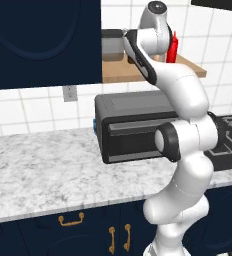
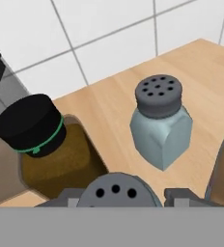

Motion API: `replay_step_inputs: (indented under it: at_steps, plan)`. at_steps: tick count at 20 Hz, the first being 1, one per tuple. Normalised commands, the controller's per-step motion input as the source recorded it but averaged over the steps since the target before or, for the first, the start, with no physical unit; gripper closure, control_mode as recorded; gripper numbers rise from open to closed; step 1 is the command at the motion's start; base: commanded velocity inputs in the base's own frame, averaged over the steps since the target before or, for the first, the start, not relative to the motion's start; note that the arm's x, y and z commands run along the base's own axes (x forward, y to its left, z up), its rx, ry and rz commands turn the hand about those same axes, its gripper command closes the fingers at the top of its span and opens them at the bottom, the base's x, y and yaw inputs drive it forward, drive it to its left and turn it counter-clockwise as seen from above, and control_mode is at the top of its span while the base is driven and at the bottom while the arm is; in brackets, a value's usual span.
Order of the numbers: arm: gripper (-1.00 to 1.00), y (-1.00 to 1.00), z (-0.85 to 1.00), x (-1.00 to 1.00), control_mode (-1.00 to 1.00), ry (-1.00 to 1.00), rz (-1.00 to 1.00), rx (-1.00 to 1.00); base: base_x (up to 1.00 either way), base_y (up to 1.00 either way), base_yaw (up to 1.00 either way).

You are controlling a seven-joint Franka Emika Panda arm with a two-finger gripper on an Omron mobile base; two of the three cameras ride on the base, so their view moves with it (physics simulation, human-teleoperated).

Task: Put the shaker and condiment bottle from the counter next to their counterparts in the cabinet.

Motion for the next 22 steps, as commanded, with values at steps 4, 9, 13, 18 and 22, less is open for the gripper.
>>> replay_step_inputs:
  at_steps: [4, 9, 13, 18, 22]
  plan:
    - [-1.00, 0.06, -0.02, 0.21, -1.00, 0.06, -0.05, -0.01, 0.00, 0.00, 0.00]
    - [-1.00, 0.00, 0.00, 0.13, -1.00, 0.02, -0.03, 0.00, 0.00, 0.00, 0.00]
    - [-1.00, 0.00, 0.00, 0.01, -1.00, 0.00, 0.00, 0.00, 0.00, 0.00, 0.00]
    - [-1.00, 0.00, 0.00, -0.01, -1.00, 0.00, 0.00, 0.00, 0.00, 0.00, 0.00]
    - [-1.00, 0.06, 0.00, -0.29, -1.00, -0.06, 0.00, -0.04, 0.00, 0.00, 0.00]
